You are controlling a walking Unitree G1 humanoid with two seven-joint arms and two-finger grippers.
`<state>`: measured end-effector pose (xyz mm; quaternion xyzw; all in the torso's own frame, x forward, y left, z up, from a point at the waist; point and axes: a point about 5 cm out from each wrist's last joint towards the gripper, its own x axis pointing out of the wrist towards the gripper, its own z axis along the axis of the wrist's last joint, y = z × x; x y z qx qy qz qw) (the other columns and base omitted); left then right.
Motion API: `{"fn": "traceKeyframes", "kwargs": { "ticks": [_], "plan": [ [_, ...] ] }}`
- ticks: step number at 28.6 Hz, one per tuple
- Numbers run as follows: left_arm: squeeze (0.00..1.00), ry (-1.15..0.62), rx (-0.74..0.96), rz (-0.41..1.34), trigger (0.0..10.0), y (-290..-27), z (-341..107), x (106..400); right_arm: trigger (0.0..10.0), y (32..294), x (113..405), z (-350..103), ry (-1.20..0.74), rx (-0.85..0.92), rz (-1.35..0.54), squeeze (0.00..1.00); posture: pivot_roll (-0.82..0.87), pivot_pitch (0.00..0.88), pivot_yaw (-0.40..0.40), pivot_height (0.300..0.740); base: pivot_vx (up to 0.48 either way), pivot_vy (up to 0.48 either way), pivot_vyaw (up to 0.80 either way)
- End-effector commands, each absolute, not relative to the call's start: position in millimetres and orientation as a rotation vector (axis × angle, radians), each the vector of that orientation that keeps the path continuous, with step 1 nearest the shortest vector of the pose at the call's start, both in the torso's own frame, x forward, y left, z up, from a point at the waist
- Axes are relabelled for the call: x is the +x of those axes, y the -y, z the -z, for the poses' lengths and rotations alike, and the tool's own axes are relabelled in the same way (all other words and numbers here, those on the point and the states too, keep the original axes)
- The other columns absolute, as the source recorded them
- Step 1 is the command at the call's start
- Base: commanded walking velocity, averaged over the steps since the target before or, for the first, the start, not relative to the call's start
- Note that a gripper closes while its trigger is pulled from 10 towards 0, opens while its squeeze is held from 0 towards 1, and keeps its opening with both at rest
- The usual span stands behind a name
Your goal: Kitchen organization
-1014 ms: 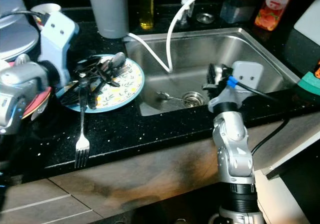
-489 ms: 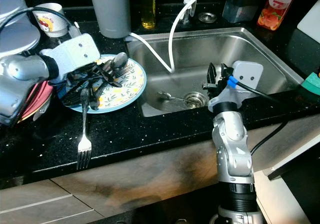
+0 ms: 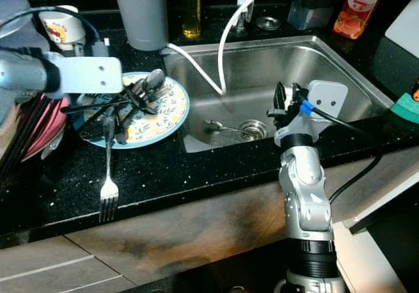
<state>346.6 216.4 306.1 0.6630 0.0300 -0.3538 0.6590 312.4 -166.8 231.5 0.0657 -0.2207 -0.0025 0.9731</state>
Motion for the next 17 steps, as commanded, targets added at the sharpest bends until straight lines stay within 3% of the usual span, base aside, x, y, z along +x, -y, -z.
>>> {"fn": "traceKeyframes", "kwargs": {
  "ticks": [1,12,14,15,16,17],
  "plan": [
    [0.00,-0.128,1.539,0.859,10.0,-217.3,-288.9,346.4,10.0,167.1,313.7,-228.3,0.437,0.140,0.012,0.00,0.06,0.082,0.004,0.740,0.000,0.000,0.00],
    [0.00,-0.094,1.517,0.954,10.0,-190.4,-260.7,356.3,10.0,171.9,312.5,-229.0,0.437,0.132,0.024,0.00,0.05,0.084,0.000,0.740,0.000,0.000,0.00],
    [0.00,-0.092,1.506,0.903,5.8,-175.6,-239.7,370.7,10.0,170.4,312.4,-228.9,0.437,0.134,0.022,0.00,0.04,0.083,0.001,0.740,0.000,0.000,0.00],
    [0.00,-0.095,1.498,0.877,4.7,-170.1,-231.4,376.1,10.0,169.4,312.4,-229.3,0.438,0.135,0.020,0.00,0.04,0.083,0.001,0.740,0.000,0.000,0.00],
    [0.00,-0.102,1.493,0.865,2.8,-166.9,-224.8,378.9,10.0,168.9,312.3,-229.6,0.439,0.136,0.020,0.00,0.04,0.083,0.001,0.740,0.000,0.000,0.00],
    [0.00,-0.102,1.493,0.865,2.8,-166.9,-224.8,378.9,10.0,168.9,312.3,-229.6,0.439,0.136,0.020,0.00,0.04,0.083,0.001,0.740,0.000,0.000,0.00]
  ]
}}
